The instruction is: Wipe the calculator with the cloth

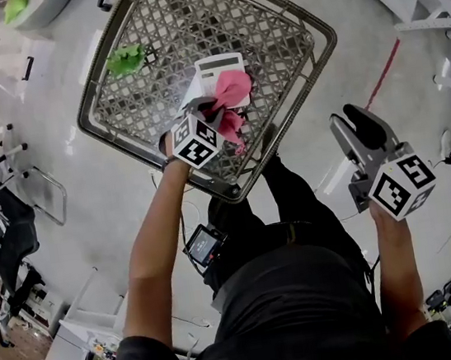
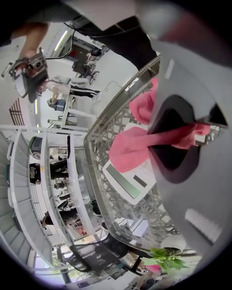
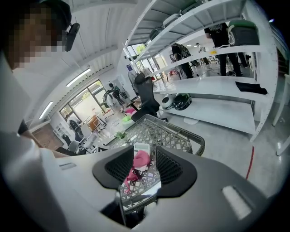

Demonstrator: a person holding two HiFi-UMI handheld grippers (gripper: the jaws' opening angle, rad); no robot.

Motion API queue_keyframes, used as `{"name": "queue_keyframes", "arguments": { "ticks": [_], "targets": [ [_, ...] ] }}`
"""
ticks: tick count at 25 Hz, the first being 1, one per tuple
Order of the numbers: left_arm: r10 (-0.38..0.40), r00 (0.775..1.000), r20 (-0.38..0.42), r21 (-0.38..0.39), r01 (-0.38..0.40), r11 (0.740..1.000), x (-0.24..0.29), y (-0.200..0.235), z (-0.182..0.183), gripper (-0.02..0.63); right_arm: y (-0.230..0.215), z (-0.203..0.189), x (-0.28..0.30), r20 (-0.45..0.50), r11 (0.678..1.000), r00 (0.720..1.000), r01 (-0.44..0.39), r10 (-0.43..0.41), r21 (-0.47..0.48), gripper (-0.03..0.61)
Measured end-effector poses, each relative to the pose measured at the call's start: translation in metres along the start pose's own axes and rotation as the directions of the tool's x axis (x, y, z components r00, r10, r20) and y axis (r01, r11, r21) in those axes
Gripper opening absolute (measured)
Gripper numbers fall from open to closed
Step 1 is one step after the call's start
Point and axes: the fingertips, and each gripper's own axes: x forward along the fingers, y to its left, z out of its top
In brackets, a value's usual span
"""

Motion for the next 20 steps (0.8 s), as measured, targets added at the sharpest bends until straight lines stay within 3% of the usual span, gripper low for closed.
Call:
{"name": "queue_keyframes", "arguments": {
  "ticks": [5, 14, 20],
  "targets": [
    [0.013, 1.000, 0.002, -0.030, -0.013, 0.999, 0.001, 0.000, -0.004, 0.103, -0.001, 0.000, 0.002, -0.013, 1.000, 1.000, -0.002, 0.002, -0.007, 0.152],
    [0.051, 0.999, -0.012, -0.090, -0.052, 0.995, -0.030, 0.024, -0.048, 0.101, 0.033, 0.002, 0.020, -0.027, 1.000, 1.000, -0.009, 0.009, -0.022, 0.152],
    [0.063, 0.998, 0.008, -0.214, -0.059, 0.975, -0.040, 0.039, -0.067, 0.101, 0.046, 0.002, 0.027, -0.034, 0.999, 0.999, -0.015, 0.014, -0.034, 0.152]
  ]
}}
